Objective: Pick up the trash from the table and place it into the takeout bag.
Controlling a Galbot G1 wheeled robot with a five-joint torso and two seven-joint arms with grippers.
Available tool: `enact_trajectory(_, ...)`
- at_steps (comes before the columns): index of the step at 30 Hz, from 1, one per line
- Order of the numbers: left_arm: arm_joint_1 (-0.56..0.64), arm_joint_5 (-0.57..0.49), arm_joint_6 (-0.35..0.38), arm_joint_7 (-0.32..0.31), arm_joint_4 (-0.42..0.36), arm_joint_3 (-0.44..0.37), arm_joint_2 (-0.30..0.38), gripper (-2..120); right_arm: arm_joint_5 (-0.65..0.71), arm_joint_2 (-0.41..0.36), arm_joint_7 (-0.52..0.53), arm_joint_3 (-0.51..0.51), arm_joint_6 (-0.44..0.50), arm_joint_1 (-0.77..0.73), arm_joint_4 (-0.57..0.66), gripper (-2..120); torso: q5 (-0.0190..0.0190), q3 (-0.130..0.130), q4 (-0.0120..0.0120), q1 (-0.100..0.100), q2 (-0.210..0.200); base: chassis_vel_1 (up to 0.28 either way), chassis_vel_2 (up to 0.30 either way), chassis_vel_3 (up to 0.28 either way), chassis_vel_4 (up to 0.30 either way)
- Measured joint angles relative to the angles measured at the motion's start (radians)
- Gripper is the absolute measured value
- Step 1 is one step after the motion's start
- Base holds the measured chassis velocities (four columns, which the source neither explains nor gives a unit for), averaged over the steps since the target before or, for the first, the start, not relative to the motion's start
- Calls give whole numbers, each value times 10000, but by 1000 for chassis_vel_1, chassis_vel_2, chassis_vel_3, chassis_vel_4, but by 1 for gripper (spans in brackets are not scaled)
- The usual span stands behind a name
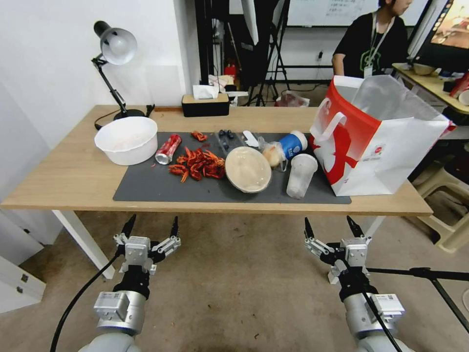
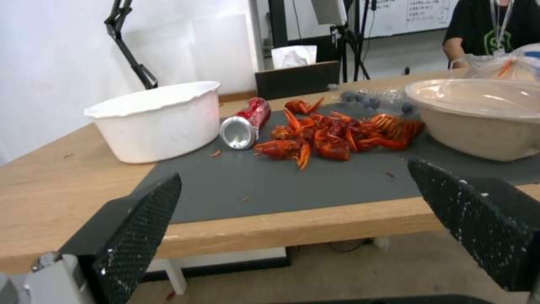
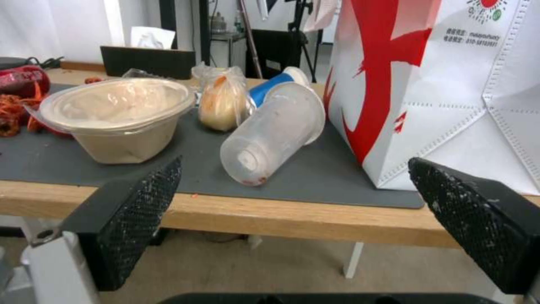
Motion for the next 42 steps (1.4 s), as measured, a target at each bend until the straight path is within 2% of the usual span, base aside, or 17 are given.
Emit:
enact_trajectory(2, -4, -4, 4, 1, 0, 3, -2, 100, 3, 0, 0, 1, -4, 1, 0, 100, 1, 0, 0, 0, 0, 0, 0, 0, 0)
enact_trajectory(3, -454, -339, 505, 83, 71, 270, -237, 100, 306, -31, 49, 248, -382, 139, 101, 100, 6, 0, 4, -1, 0, 0, 0, 0, 0)
enact_trajectory(5, -1506, -1111, 1655, 324, 264, 962, -799, 100, 1121, -128, 221, 971, -1394, 513, 407, 100, -1, 0, -3, 0, 0, 0, 0, 0, 0)
enact_trajectory(6, -1506, -1111, 1655, 324, 264, 962, -799, 100, 1121, -128, 221, 971, -1394, 513, 407, 100, -1, 0, -3, 0, 0, 0, 0, 0, 0)
enact_trajectory(7, -1741, -1303, 1870, 401, 322, 1098, -921, 100, 1481, -166, 298, 1301, -1841, 676, 544, 100, 1, 1, -8, 2, -1, 0, 0, 0, 0)
enact_trajectory(9, -1826, -1456, 1781, 536, 475, 1099, -938, 100, 2111, -238, 428, 1845, -2624, 960, 775, 100, 5, 2, -1, 3, -1, 0, 0, 0, 0)
enact_trajectory(12, -1826, -1477, 1675, 579, 509, 1074, -936, 100, 2568, -289, 522, 2244, -3172, 1175, 947, 100, 0, 0, 3, 1, 0, 0, 0, 0, 0)
enact_trajectory(14, -1825, -1477, 1626, 588, 519, 1067, -930, 100, 2846, -384, 554, 2242, -3074, 1249, 858, 100, 2, 0, -4, 1, 0, 0, 0, 0, 0)
enact_trajectory(15, -1823, -1476, 1546, 591, 538, 1055, -928, 100, 3132, -530, 594, 2193, -2840, 1333, 693, 100, -2, 0, 4, 0, 0, 0, 0, 0, 0)
enact_trajectory(24, -2017, -1473, 1201, 646, 705, 943, -711, 100, 4422, -1154, 1251, 1421, -2275, 1740, 394, 100, 0, 0, 2, 1, 0, 0, 0, 0, 0)
enact_trajectory(25, -2094, -1476, 1186, 683, 740, 925, -665, 100, 4567, -1256, 1374, 1322, -2238, 1823, 360, 100, -1, 0, -4, 0, -1, 0, 0, 0, 0)
enact_trajectory(31, -2130, -1480, 1108, 739, 769, 826, -615, 100, 5396, -1941, 2148, 535, -2225, 2547, -8, 100, -1, 0, 1, 1, -1, 0, 0, 0, 0)
enact_trajectory(33, -2118, -1474, 1083, 747, 769, 804, -666, 100, 5618, -2309, 2523, 28, -2235, 3049, -527, 100, 1, 1, 1, 1, -1, 0, 0, 0, 0)
enact_trajectory(39, -2100, -1441, 1069, 759, 766, 737, -749, 100, 6262, -2714, 3091, -800, -2341, 4026, -1371, 100, 2, 1, 0, 1, -1, 0, 0, 0, 0)
enact_trajectory(42, -2101, -1418, 1068, 760, 758, 664, -805, 100, 6934, -2861, 3815, -1543, -2726, 5017, -1861, 100, 1, 1, 1, 0, 0, 0, 0, 0, 0)
